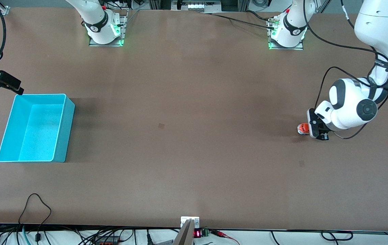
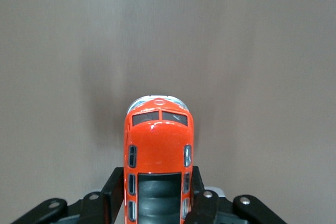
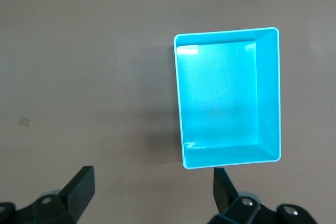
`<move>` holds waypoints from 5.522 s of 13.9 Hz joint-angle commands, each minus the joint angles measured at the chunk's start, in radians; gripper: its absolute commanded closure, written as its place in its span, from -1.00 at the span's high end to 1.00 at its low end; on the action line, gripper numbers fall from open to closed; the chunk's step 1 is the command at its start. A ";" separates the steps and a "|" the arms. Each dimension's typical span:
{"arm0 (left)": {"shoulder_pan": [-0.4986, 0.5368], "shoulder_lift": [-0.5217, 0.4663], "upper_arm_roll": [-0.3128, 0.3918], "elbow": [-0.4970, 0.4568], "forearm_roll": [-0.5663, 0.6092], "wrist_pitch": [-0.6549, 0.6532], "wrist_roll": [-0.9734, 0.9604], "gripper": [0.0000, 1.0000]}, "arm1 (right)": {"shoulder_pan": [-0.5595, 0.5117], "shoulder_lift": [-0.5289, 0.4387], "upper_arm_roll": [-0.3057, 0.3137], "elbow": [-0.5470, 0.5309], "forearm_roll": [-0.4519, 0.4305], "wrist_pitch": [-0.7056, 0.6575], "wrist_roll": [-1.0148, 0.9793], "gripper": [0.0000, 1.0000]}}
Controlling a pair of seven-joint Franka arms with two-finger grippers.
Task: Wind up bus and store in blue box
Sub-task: 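Drag the bus backward along the table with the left gripper, then release the bus with the left gripper while the right gripper approaches it, then lower the right gripper over the bus beside the cyan box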
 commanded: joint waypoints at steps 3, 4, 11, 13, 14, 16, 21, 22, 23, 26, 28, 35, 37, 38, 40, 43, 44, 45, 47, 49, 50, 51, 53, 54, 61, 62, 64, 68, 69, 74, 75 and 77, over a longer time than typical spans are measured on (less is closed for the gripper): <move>0.100 0.063 0.000 0.018 0.014 0.003 0.159 -0.33 | -0.005 0.006 0.002 0.015 0.022 -0.009 0.003 1.00; 0.118 0.074 0.001 0.027 0.014 0.003 0.190 -0.33 | -0.005 0.006 0.002 0.015 0.022 -0.009 0.003 1.00; 0.177 0.097 0.009 0.066 0.014 0.003 0.317 -0.29 | -0.005 0.006 0.002 0.015 0.022 -0.008 0.003 1.00; 0.177 0.067 0.007 0.078 0.014 -0.046 0.316 0.26 | -0.005 0.006 0.002 0.015 0.022 -0.008 0.003 1.00; 0.172 0.054 0.006 0.108 0.014 -0.113 0.319 0.99 | -0.005 0.008 0.003 0.015 0.022 -0.006 0.003 1.00; 0.166 0.050 -0.003 0.208 0.014 -0.274 0.313 1.00 | -0.006 0.011 0.002 0.017 0.022 -0.009 0.003 1.00; 0.134 -0.015 -0.011 0.307 0.015 -0.474 0.306 1.00 | -0.005 0.012 0.002 0.017 0.022 -0.006 0.003 1.00; 0.119 -0.033 -0.011 0.308 0.014 -0.488 0.303 1.00 | -0.005 0.012 0.002 0.017 0.022 -0.006 0.003 1.00; 0.106 -0.048 -0.011 0.307 0.015 -0.497 0.293 1.00 | -0.005 0.012 0.002 0.017 0.022 -0.008 0.003 1.00; 0.050 -0.079 -0.011 0.307 0.015 -0.533 0.196 1.00 | -0.005 0.012 0.002 0.017 0.022 -0.008 0.003 1.00; 0.011 -0.084 -0.013 0.307 0.015 -0.559 0.083 1.00 | -0.005 0.012 0.002 0.017 0.022 -0.006 0.003 1.00; -0.134 -0.093 -0.028 0.353 -0.015 -0.551 -0.276 1.00 | 0.000 0.020 0.003 0.017 0.040 -0.014 0.000 1.00; -0.142 -0.105 -0.028 0.357 -0.090 -0.545 -0.342 1.00 | -0.001 0.022 0.005 0.017 0.040 -0.016 0.000 1.00; -0.141 -0.104 -0.028 0.376 -0.127 -0.536 -0.359 1.00 | -0.001 0.023 0.005 0.017 0.040 -0.017 0.000 1.00; -0.138 -0.102 -0.025 0.382 -0.140 -0.492 -0.387 1.00 | 0.002 0.038 0.006 0.015 0.040 -0.019 -0.001 1.00; -0.138 -0.104 -0.022 0.408 -0.130 -0.479 -0.463 1.00 | 0.011 0.054 0.011 0.015 0.039 -0.019 -0.009 1.00; -0.138 -0.104 -0.019 0.417 -0.130 -0.479 -0.495 1.00 | 0.017 0.066 0.011 0.015 0.039 -0.019 -0.014 1.00; -0.136 -0.105 -0.017 0.428 -0.129 -0.479 -0.525 1.00 | 0.018 0.077 0.011 0.015 0.039 -0.020 -0.018 1.00; -0.132 -0.116 -0.016 0.439 -0.130 -0.481 -0.636 1.00 | 0.022 0.092 0.011 0.015 0.039 -0.023 -0.020 1.00; -0.132 -0.125 -0.014 0.464 -0.124 -0.482 -0.805 1.00 | 0.023 0.104 0.011 0.013 0.039 -0.040 -0.021 1.00; -0.132 -0.125 -0.014 0.480 -0.105 -0.484 -0.882 1.00 | 0.025 0.106 0.011 0.012 0.039 -0.049 -0.018 1.00; -0.132 -0.127 -0.014 0.495 -0.075 -0.487 -0.961 1.00 | 0.026 0.110 0.014 0.012 0.039 -0.049 -0.017 1.00; -0.129 -0.148 -0.013 0.521 -0.060 -0.508 -1.121 1.00 | 0.044 0.117 0.016 0.012 0.040 -0.049 -0.014 1.00; -0.128 -0.165 -0.002 0.529 -0.061 -0.533 -1.233 1.00 | 0.052 0.120 0.016 0.012 0.040 -0.049 -0.014 1.00; -0.136 -0.251 0.038 0.615 -0.072 -0.683 -1.607 1.00 | 0.155 0.175 0.016 -0.029 0.042 -0.034 -0.018 1.00; -0.141 -0.272 0.049 0.610 -0.083 -0.694 -1.649 1.00 | 0.158 0.175 0.014 -0.057 0.044 -0.005 -0.024 1.00; -0.139 -0.298 0.049 0.609 -0.080 -0.733 -1.639 1.00 | 0.155 0.164 0.014 -0.105 0.044 0.017 -0.049 1.00; -0.125 -0.341 0.046 0.552 -0.075 -0.763 -1.631 1.00 | 0.064 0.112 0.089 -0.271 0.044 0.160 -0.229 1.00; -0.127 -0.364 0.040 0.520 -0.069 -0.758 -1.632 1.00 | 0.028 0.059 0.115 -0.381 0.048 0.255 -0.282 1.00; -0.127 -0.384 0.033 0.495 -0.071 -0.751 -1.614 1.00 | -0.072 -0.067 0.221 -0.702 0.040 0.485 -0.508 1.00; -0.127 -0.384 0.032 0.491 -0.071 -0.738 -1.614 1.00 | -0.080 -0.077 0.223 -0.752 0.040 0.551 -0.623 1.00; -0.125 -0.384 0.033 0.489 -0.071 -0.738 -1.614 1.00 | -0.103 -0.084 0.224 -0.825 0.037 0.637 -0.784 1.00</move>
